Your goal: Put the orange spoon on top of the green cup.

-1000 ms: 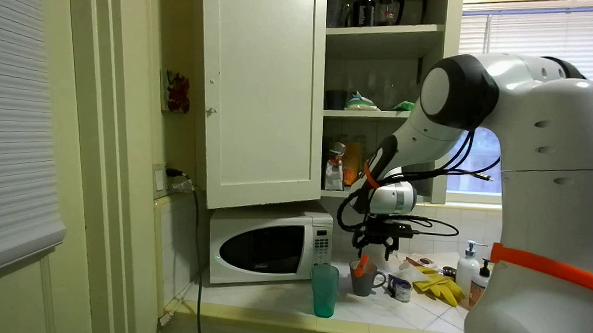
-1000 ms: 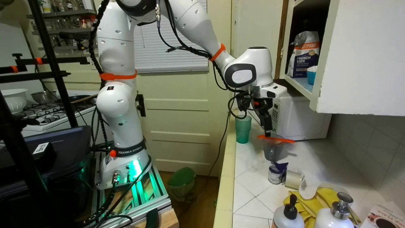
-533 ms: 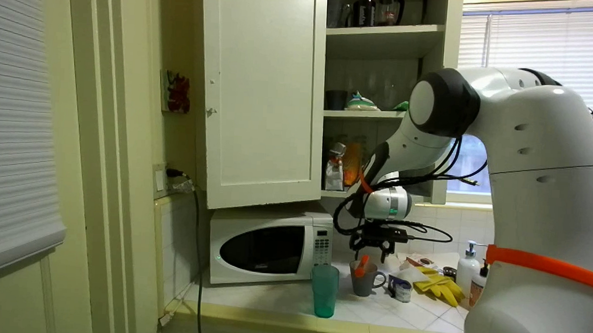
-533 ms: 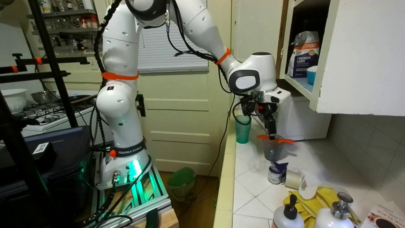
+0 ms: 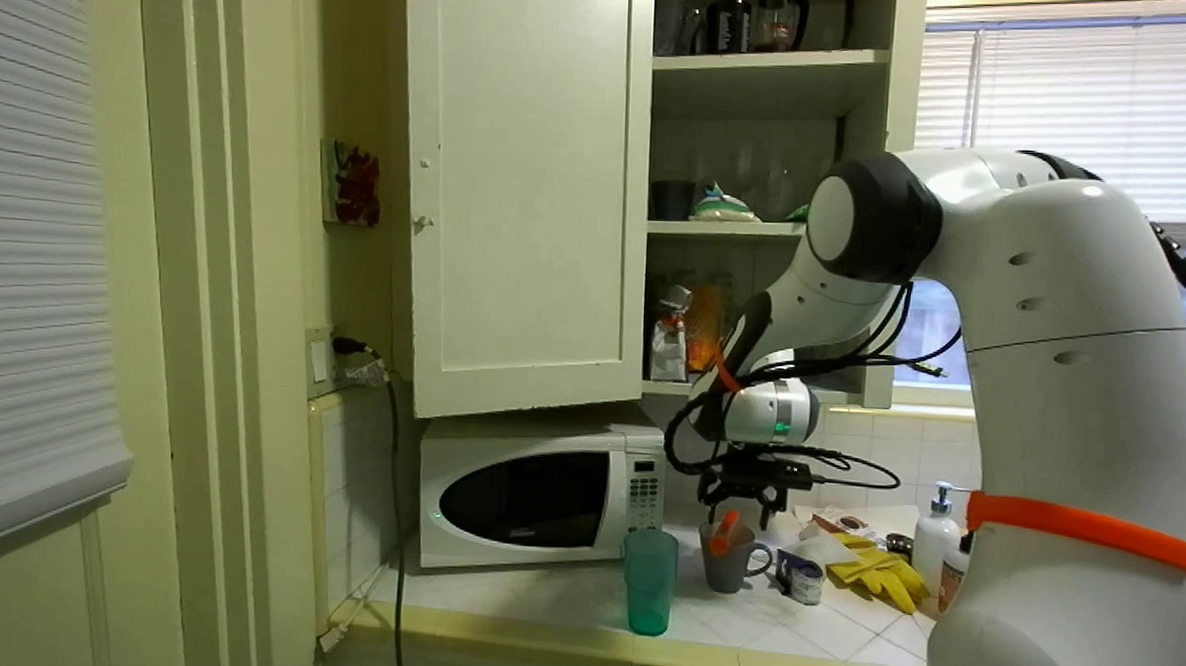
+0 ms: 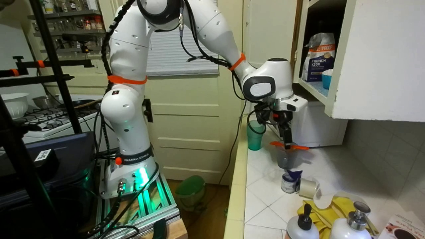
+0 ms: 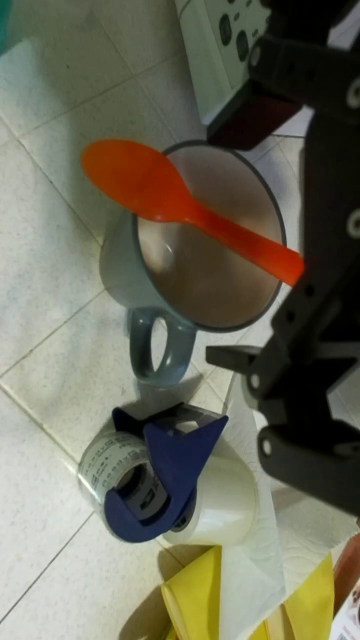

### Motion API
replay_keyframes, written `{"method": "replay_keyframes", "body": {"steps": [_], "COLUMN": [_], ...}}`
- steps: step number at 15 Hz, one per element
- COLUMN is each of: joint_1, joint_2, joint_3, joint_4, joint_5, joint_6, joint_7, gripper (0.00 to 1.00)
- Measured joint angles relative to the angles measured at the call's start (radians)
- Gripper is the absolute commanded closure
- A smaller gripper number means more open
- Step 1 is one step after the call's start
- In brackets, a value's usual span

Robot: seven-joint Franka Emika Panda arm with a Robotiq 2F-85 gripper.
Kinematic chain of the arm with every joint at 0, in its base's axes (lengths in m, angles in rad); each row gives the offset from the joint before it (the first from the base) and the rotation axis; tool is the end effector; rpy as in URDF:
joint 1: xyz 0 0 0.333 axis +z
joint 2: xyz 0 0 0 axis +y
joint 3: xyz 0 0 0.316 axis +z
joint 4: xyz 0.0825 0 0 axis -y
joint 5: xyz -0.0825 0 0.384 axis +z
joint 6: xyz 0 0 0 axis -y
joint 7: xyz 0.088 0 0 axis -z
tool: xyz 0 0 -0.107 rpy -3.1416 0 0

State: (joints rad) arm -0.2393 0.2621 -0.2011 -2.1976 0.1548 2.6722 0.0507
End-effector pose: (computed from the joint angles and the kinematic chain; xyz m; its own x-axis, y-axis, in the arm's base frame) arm 0.5199 -0.2485 0.2876 0.7977 -0.5641 0.2133 -0.5661 -0.8223 -0.0574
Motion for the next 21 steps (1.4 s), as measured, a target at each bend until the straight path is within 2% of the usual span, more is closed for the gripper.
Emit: {"method": "replay_keyframes", "body": {"steps": [2,3,4,6,7,9,12,13,14,15,16,21], "joint_1": [-0.002,-0.003,-0.005,-0.01,-0.012,-0.015,-0.019,-0.02,-0.021,-0.022,-0.023,-0.034], "joint_2": [0.007,0.01,0.013,0.02,0.023,0.026,0.031,0.032,0.034,0.035,0.035,0.043], "joint_3": [0.002,0.004,0.006,0.012,0.016,0.02,0.024,0.025,0.026,0.026,0.027,0.038], "joint_4": [0.003,0.005,0.007,0.012,0.014,0.018,0.024,0.025,0.026,0.026,0.026,0.029], "joint_5": [0.002,0.002,0.003,0.009,0.012,0.018,0.022,0.024,0.025,0.025,0.027,0.038], "joint_6": [0.0,0.0,0.0,0.001,0.002,0.003,0.003,0.003,0.003,0.003,0.003,0.004], "joint_7": [-0.001,-0.001,-0.002,-0.012,-0.018,-0.027,-0.036,-0.039,-0.04,-0.042,-0.046,-0.073], "gripper": [0.16,0.34,0.44,0.6,0.19,0.21,0.01,0.0,0.23,0.31,0.31,0.69]}}
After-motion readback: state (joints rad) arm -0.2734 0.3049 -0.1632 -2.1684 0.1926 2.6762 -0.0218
